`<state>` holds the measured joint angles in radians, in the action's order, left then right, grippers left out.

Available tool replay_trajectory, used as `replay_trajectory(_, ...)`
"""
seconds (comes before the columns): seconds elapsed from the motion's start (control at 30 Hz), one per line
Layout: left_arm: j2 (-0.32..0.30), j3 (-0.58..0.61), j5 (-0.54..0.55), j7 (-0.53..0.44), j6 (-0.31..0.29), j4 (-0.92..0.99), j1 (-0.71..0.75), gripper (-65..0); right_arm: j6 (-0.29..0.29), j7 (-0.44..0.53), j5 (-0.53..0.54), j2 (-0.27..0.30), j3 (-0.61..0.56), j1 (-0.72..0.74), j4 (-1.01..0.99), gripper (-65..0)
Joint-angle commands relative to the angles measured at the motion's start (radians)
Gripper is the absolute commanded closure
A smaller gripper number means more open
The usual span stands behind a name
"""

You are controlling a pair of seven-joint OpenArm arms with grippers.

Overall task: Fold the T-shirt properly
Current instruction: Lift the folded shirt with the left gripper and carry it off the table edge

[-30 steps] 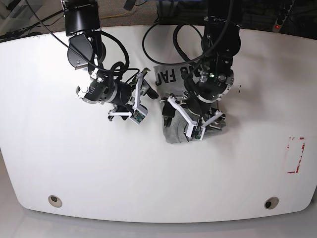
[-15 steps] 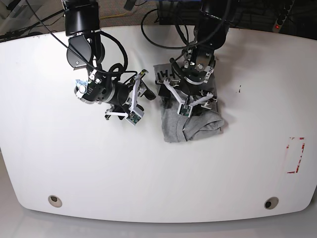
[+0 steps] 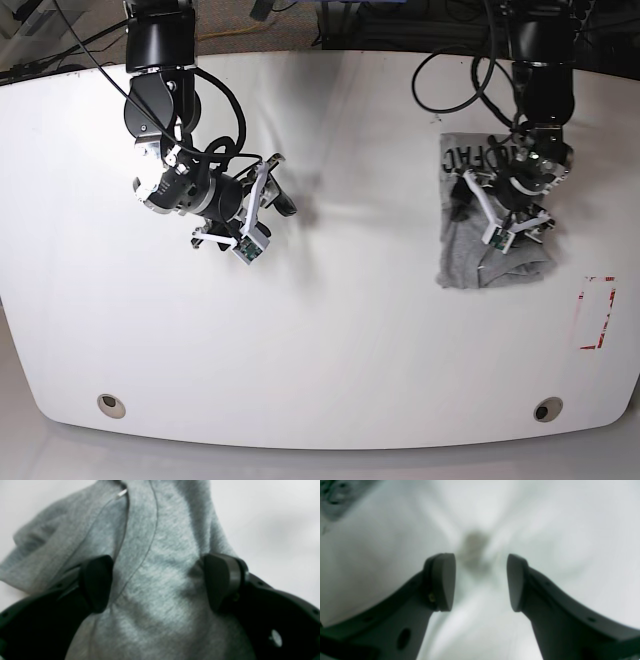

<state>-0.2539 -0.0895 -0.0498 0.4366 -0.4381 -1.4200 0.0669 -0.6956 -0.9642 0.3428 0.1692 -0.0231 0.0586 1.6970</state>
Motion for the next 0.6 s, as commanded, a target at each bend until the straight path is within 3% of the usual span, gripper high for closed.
replay_trajectory(0.0,-0.084,-0.033,-0.098,0.123,-0.038,0.018,0.02,-53.3,-0.003,0.023,0.011,0.003,0.009,0.016,0.022,-30.6)
replay_trajectory(0.27,-0.304,-0.14,-0.097,0.115,-0.175,0.1,0.023,-53.2,-0.003,0.023,0.008,0.008,0.009,0.014,0.022,-30.6)
replay_trajectory(0.43,-0.39,-0.215,-0.095,0.113,-0.259,0.13,0.023,-53.2,-0.003,0.024,0.008,0.008,0.009,0.013,0.022,-30.4)
replay_trajectory(0.57,-0.428,-0.286,-0.094,0.113,-0.26,0.123,0.023,-53.2,-0.003,0.027,0.008,0.005,0.009,0.013,0.022,-30.4)
